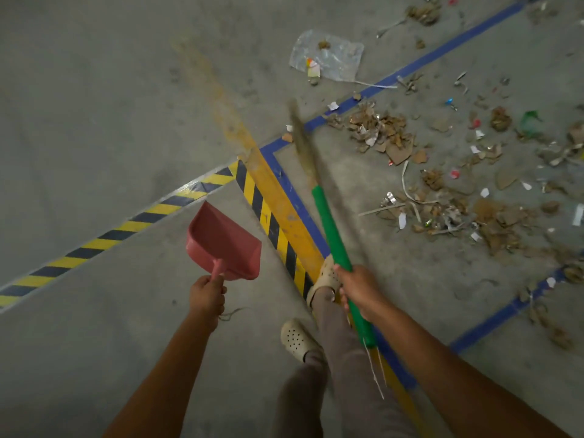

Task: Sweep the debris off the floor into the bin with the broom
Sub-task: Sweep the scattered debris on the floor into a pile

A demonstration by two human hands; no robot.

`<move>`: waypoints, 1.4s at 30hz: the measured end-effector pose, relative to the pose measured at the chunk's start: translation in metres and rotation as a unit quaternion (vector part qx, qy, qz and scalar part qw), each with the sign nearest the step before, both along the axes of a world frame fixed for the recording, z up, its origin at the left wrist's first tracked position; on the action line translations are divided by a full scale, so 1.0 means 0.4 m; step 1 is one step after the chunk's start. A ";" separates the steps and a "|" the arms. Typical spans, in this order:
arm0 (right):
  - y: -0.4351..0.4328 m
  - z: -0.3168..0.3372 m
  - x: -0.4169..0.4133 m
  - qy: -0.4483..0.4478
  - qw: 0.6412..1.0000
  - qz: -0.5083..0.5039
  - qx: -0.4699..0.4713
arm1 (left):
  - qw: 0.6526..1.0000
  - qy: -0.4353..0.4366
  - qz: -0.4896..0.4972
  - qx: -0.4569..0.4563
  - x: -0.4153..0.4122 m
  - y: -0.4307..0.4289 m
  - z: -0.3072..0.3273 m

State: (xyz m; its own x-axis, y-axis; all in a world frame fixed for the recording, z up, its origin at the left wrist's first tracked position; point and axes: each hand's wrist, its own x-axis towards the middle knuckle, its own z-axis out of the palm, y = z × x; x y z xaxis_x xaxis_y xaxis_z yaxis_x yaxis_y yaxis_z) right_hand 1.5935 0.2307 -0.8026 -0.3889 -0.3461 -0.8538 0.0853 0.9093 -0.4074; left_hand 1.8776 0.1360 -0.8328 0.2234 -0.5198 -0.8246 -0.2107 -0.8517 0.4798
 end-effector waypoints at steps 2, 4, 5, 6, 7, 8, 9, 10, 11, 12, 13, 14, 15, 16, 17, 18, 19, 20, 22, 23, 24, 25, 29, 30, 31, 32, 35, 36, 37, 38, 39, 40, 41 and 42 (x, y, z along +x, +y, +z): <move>-0.055 -0.023 0.018 -0.038 0.999 0.023 0.006 | 1.000 -0.003 -0.001 0.003 -0.032 -0.037 -0.006; -0.120 -0.054 0.020 -0.078 0.996 0.037 0.017 | 1.000 -0.005 -0.003 0.002 -0.067 -0.077 -0.014; -0.153 -0.072 0.012 -0.098 0.994 0.035 0.025 | 1.000 -0.007 -0.006 0.001 -0.086 -0.099 -0.018; -0.186 -0.092 -0.001 -0.119 0.992 0.028 0.034 | 1.000 -0.008 -0.009 0.000 -0.106 -0.121 -0.024; -0.219 -0.113 -0.022 -0.135 0.990 0.020 0.045 | 1.000 -0.010 -0.014 0.000 -0.129 -0.146 -0.032; -0.243 -0.130 -0.042 -0.142 0.988 0.013 0.054 | 1.000 -0.010 -0.018 0.000 -0.146 -0.165 -0.034; -0.260 -0.146 -0.066 -0.141 0.988 0.005 0.064 | 1.000 -0.010 -0.022 0.001 -0.163 -0.184 -0.033; -0.277 -0.162 -0.100 -0.134 0.988 -0.011 0.076 | 0.999 -0.012 -0.030 0.002 -0.188 -0.208 -0.037; -0.286 -0.182 -0.140 -0.119 0.989 -0.030 0.088 | 0.999 -0.014 -0.038 0.004 -0.214 -0.231 -0.040; -0.292 -0.196 -0.182 -0.104 0.989 -0.055 0.094 | 0.999 -0.015 -0.046 0.005 -0.240 -0.253 -0.041; -0.294 -0.207 -0.226 -0.088 0.988 -0.082 0.100 | 0.998 -0.015 -0.056 0.005 -0.267 -0.276 -0.039; -0.292 -0.212 -0.270 -0.071 0.985 -0.117 0.103 | 0.998 -0.014 -0.065 0.004 -0.294 -0.297 -0.035; -0.287 -0.215 -0.314 -0.053 0.981 -0.155 0.105 | 0.997 -0.012 -0.075 0.001 -0.321 -0.317 -0.031; -0.278 -0.214 -0.356 -0.039 0.975 -0.191 0.106 | 0.996 -0.009 -0.085 -0.001 -0.348 -0.336 -0.028; -0.269 -0.209 -0.393 -0.026 0.970 -0.220 0.104 | 0.995 -0.004 -0.096 -0.004 -0.374 -0.355 -0.023; -0.259 -0.203 -0.423 -0.007 0.966 -0.237 0.102 | 0.994 -0.001 -0.105 -0.005 -0.399 -0.374 -0.019; -0.249 -0.191 -0.444 0.014 0.965 -0.242 0.098 | 0.994 0.002 -0.112 -0.007 -0.421 -0.393 -0.016; -0.241 -0.170 -0.456 0.032 0.966 -0.240 0.092 | 0.993 0.004 -0.118 -0.009 -0.443 -0.411 -0.013; -0.223 -0.131 -0.454 0.055 0.970 -0.223 0.082 | 0.991 0.006 -0.131 -0.011 -0.480 -0.442 -0.005; -0.219 -0.107 -0.443 0.057 0.972 -0.214 0.073 | 0.991 0.006 -0.137 -0.013 -0.494 -0.457 -0.001; -0.218 -0.085 -0.427 0.058 0.975 -0.205 0.062 | 0.990 0.005 -0.141 -0.014 -0.504 -0.470 0.003; -0.218 -0.067 -0.409 0.058 0.979 -0.190 0.054 | 0.989 0.003 -0.145 -0.014 -0.510 -0.483 0.005; -0.249 -0.043 -0.321 0.040 0.992 -0.112 0.036 | 0.990 -0.004 -0.144 -0.009 -0.489 -0.520 0.009; -0.263 -0.043 -0.297 0.033 0.995 -0.092 0.031 | 0.990 -0.007 -0.143 -0.007 -0.476 -0.528 0.010; -0.279 -0.043 -0.274 0.025 0.997 -0.067 0.030 | 0.990 -0.010 -0.142 -0.004 -0.460 -0.535 0.010; -0.296 -0.045 -0.249 0.014 0.999 -0.037 0.031 | 0.990 -0.011 -0.143 0.000 -0.444 -0.541 0.007; -0.348 -0.050 -0.182 -0.036 0.995 0.057 0.071 | 0.989 -0.016 -0.149 0.008 -0.386 -0.566 -0.009; -0.363 -0.057 -0.163 -0.046 0.992 0.079 0.085 | 0.988 -0.015 -0.152 0.011 -0.366 -0.574 -0.015; -0.374 -0.065 -0.147 -0.057 0.990 0.083 0.100 | 0.987 -0.016 -0.157 0.015 -0.347 -0.583 -0.019; -0.379 -0.083 -0.135 -0.071 0.989 0.068 0.110 | 0.986 -0.014 -0.163 0.019 -0.330 -0.592 -0.022; -0.383 -0.095 -0.127 -0.076 0.989 0.043 0.122 | 0.985 -0.012 -0.171 0.021 -0.313 -0.603 -0.023; -0.383 -0.106 -0.120 -0.072 0.989 0.016 0.132 | 0.983 -0.010 -0.179 0.022 -0.297 -0.615 -0.023; -0.380 -0.112 -0.115 -0.068 0.988 -0.014 0.138 | 0.982 -0.008 -0.187 0.023 -0.282 -0.628 -0.021; -0.375 -0.116 -0.111 -0.058 0.987 -0.054 0.137 | 0.981 -0.006 -0.194 0.023 -0.268 -0.642 -0.020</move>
